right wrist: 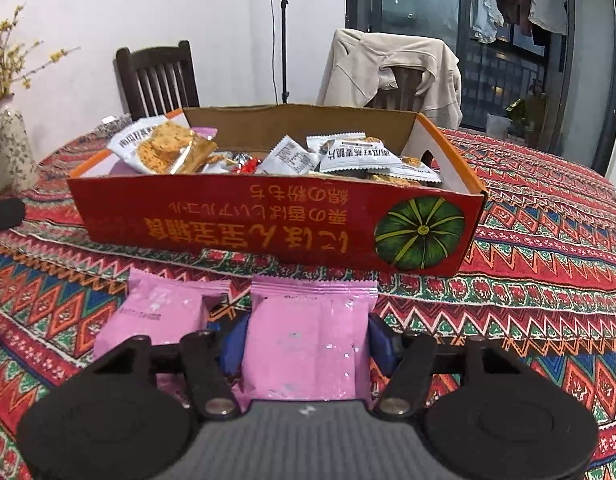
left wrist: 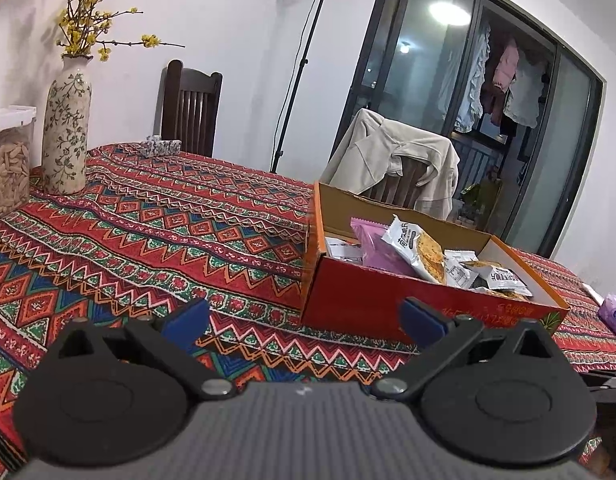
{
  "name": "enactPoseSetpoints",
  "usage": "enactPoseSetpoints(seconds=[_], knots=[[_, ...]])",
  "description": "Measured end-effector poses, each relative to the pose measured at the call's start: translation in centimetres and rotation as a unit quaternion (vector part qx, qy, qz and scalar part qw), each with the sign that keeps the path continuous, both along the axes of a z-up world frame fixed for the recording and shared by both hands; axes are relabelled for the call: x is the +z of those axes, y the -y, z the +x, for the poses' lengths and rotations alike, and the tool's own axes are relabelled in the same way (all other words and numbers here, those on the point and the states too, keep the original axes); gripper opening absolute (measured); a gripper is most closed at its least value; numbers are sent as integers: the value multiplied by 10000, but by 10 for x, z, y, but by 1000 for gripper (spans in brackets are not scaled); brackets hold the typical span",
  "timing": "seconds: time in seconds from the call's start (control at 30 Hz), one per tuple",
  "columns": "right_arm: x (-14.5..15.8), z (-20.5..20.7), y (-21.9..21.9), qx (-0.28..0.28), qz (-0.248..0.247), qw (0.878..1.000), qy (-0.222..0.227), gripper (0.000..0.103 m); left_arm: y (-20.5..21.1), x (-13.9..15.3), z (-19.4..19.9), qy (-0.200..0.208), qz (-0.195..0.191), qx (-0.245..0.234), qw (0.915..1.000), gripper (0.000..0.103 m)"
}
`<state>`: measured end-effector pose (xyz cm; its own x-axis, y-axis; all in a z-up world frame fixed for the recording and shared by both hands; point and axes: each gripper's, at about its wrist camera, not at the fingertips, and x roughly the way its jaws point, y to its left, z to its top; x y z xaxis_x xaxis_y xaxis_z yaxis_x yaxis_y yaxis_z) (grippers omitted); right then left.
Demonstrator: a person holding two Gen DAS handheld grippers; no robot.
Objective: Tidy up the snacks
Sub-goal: 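Grasp a pink packet with the right gripper while the left gripper grasps another pink packet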
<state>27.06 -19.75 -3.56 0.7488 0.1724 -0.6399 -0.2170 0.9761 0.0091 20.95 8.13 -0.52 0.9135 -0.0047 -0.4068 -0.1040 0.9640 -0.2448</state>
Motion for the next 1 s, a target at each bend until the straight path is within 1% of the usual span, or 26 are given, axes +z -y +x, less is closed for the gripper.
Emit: enactPoseSetpoints(seconds=[0.23, 0.37, 0.47, 0.57, 0.67, 0.8, 0.87, 1.0], knots=[[12, -8, 22, -214, 83, 9994, 241, 61, 2, -4, 5, -153, 44, 49, 9999, 103], [16, -13, 36, -284, 100, 9988, 374, 61, 8, -3, 5, -258, 245, 149, 9993, 103], [18, -15, 47, -293, 14, 9983, 500, 61, 18, 2, 6, -373, 324, -9, 9988, 103], [17, -13, 59, -313, 37, 9979, 569, 61, 35, 8, 6, -427, 421, -182, 9980, 103], [13, -10, 71, -358, 188, 9974, 590, 61, 56, 11, 9, -496, 539, -330, 9968, 103], [6, -11, 77, -305, 410, 9968, 620, 61, 81, 6, 22, -835, 373, -526, 9944, 103], [6, -13, 80, -309, 471, 9962, 666, 61, 91, 4, 26, -934, 335, -580, 9934, 103], [6, -13, 85, -345, 596, 9952, 691, 61, 110, -3, 29, -1110, 495, -637, 9905, 103]])
